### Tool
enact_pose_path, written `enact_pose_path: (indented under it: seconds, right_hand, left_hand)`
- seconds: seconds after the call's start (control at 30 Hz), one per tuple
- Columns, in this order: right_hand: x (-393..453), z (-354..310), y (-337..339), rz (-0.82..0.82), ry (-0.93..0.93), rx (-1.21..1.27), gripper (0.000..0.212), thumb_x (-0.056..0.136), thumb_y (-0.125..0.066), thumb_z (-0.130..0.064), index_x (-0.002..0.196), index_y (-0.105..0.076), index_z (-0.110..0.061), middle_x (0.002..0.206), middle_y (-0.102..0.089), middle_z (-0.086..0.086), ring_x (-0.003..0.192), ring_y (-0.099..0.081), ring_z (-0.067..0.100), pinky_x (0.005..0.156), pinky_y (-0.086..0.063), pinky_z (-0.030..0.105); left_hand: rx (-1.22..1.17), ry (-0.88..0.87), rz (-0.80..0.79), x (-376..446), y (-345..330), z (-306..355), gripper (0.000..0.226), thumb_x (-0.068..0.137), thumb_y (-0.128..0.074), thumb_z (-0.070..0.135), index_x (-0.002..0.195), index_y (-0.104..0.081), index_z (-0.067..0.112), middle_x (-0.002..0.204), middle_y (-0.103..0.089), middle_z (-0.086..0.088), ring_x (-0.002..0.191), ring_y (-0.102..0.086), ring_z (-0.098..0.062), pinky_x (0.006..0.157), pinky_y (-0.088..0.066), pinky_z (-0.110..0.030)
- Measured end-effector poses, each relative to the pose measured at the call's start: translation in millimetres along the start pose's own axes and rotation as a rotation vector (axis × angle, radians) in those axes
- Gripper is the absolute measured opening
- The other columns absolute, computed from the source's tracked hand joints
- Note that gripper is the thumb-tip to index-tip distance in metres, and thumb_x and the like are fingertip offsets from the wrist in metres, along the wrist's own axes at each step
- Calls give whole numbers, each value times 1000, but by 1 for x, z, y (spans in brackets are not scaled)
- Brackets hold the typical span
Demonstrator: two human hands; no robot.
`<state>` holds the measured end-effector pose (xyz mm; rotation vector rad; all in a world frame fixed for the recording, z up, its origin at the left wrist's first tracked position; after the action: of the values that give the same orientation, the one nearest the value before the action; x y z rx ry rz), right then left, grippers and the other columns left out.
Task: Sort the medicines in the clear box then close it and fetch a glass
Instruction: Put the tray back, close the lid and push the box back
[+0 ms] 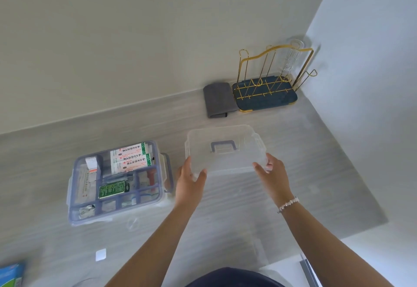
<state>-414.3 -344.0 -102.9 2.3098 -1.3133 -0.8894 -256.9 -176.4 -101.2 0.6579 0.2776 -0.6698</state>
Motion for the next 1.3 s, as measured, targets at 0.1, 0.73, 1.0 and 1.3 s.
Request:
enact_pose_path:
  seconds: [0.1,0.73,1.0,1.3]
  right_hand:
    - [-10,-7,11,59,2,112,32,84,-62,-33,108,-58,-13,117,-57,8,102,-56,18,78,-44,27]
    - [-108,-152,12,156,373,470,30,73,-69,-44,101,-59,-45,105,-59,-10,97,-58,-1,77,-46,7]
    - [-136,-193,-53,25,381,524,44,75,-70,-43,112,-66,-20,111,-70,-2,106,-64,10,96,-51,37]
    - [-125,-195,-140,-23,360,275,29,82,-67,-29,83,-70,0,83,-68,29,83,-61,44,63,-45,32]
  left_hand:
    - [-20,-80,58,-15,7,19,56,88,-53,40,140,-30,35,139,-38,3,101,-50,-5,70,-38,-15]
    - [-256,-440,525,-69,179,63,33,75,-72,34,102,-53,37,104,-58,4,85,-56,3,67,-39,1]
    - [-415,-331,600,-81,250,13,30,67,-71,54,78,-52,34,82,-61,11,75,-58,-3,70,-45,-21]
    - [-328,-93,444,-38,299,-56,24,75,-73,36,93,-66,21,89,-69,2,84,-63,-18,78,-50,-34]
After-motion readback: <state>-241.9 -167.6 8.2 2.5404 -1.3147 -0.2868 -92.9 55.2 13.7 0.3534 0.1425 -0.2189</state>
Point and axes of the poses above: each hand's wrist, its own x-axis towards the middle knuckle, its own y-axis out of the back of the hand, z = x × y, the point moved 2 cm from there along x, towards the middle knuckle
